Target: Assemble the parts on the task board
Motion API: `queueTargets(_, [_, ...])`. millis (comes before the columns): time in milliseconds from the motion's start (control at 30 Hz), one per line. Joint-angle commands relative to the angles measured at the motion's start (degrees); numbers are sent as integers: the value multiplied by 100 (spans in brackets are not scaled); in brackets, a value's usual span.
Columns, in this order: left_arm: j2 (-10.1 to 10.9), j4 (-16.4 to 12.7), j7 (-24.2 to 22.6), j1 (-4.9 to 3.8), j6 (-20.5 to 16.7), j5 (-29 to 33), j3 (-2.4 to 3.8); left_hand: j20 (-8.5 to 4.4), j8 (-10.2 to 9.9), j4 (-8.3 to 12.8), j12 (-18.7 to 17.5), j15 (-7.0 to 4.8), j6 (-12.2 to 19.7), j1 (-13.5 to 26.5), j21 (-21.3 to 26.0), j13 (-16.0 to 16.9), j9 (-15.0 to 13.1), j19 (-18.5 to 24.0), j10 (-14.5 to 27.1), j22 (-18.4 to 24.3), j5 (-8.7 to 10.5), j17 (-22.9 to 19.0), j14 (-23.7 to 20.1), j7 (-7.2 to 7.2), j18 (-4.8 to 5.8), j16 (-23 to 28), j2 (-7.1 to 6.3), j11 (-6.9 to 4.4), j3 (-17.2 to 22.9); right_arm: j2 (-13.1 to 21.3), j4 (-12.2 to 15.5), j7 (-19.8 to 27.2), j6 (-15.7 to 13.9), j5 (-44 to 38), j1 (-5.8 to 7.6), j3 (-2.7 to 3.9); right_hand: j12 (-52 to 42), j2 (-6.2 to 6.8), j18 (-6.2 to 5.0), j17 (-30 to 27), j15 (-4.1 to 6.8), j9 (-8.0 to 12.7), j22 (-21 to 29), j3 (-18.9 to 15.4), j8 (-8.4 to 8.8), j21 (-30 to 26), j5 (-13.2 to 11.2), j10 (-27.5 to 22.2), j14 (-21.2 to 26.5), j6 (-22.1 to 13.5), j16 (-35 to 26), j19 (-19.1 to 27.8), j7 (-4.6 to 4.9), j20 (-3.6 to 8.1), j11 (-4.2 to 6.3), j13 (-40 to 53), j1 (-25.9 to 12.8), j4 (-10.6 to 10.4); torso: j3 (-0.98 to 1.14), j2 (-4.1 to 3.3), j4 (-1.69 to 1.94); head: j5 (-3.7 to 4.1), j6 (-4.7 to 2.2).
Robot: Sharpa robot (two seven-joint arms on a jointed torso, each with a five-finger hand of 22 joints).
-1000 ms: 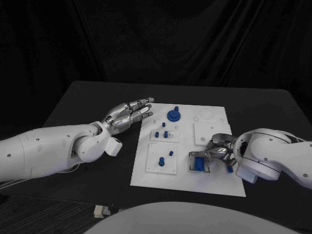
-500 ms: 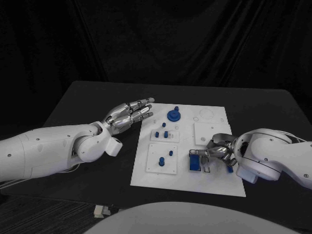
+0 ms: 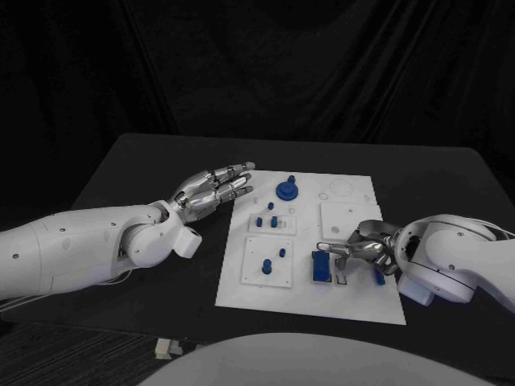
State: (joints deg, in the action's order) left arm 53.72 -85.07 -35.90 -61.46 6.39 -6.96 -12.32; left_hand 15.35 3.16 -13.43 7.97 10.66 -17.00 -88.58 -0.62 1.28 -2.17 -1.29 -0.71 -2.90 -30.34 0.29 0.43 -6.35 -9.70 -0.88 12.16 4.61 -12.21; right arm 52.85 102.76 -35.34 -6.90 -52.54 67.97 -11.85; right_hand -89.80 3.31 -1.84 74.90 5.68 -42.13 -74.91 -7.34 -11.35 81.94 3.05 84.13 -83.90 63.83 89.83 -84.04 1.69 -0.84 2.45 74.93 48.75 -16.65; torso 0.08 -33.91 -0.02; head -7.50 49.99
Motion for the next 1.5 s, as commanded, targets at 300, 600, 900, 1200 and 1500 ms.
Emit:
queueTargets(300, [6, -20, -61, 7, 65, 7, 6, 36, 43, 46, 54, 54, -54, -61, -39, 7, -13, -2, -6, -13, -40, 10, -6, -29, 97, -27, -9, 65, -10, 430, 568, 1231, -872, -1311, 204, 4, -20, -273, 42, 1510, -58, -267, -1322, -50, -363, 258, 1676, 587, -610, -542, 17, -327, 72, -41, -75, 1507, 1714, 395, 0, 5, -1, 3, 1])
queueTargets(600, [5, -21, -66, 7, 73, 7, 6, 38, 49, 57, 67, 62, -64, -63, -40, 10, -14, -4, -12, -15, -45, 12, -3, -46, 106, -35, -7, 86, -6, 533, 830, 1830, -1237, -3257, -63, 3, -20, -316, 50, 1510, -41, -857, -1333, -156, -1322, 299, 2340, 587, -610, -1384, 17, -332, 91, -41, -38, 1507, 2718, 610, 1, 3, 3, 11, 1])
queueTargets(900, [12, -23, -65, 8, 87, 7, 6, 40, 53, 66, 78, 68, -70, -66, -42, 11, -15, -7, -17, -18, -50, 14, 0, -58, 111, -42, -3, 101, -1, 491, 816, 1941, -1310, -4002, -343, 2, -20, -349, 76, 1510, 15, -2296, -1368, -551, -3434, 405, 1353, 587, -610, -1900, 17, -383, -64, 11, 32, 1507, 2855, 278, 1, -1, 2, -2, 1])
queueTargets(1200, [10, -23, -56, 9, 120, 7, 6, 43, 70, 86, 91, 78, -120, -76, -44, 13, -21, -10, -25, -19, -59, 15, 2, -94, 121, -46, 8, 130, 13, 456, 768, 1942, -1316, -4169, -539, 2, -20, -324, 91, 1510, 77, -3167, -1388, -632, -4838, 468, 1416, 587, -610, -1344, 17, -413, -158, 67, 108, 1507, 2991, 116, -1, -6, -8, -23, 1])
queueTargets(1500, [4, -21, -60, 11, 126, 7, 6, 42, 86, 100, 93, 80, -164, -82, -45, 13, -27, -12, -28, -20, -64, 14, 1, -124, 126, -45, 12, 149, 20, 402, 727, 1845, -1150, -4191, -644, 2, -20, -330, 83, 1510, 95, -3183, -1376, -649, -4898, 436, 1917, 587, -610, -1471, 17, -394, -173, 88, 125, 1507, 3199, 134, -1, 1, 3, -8, 1])
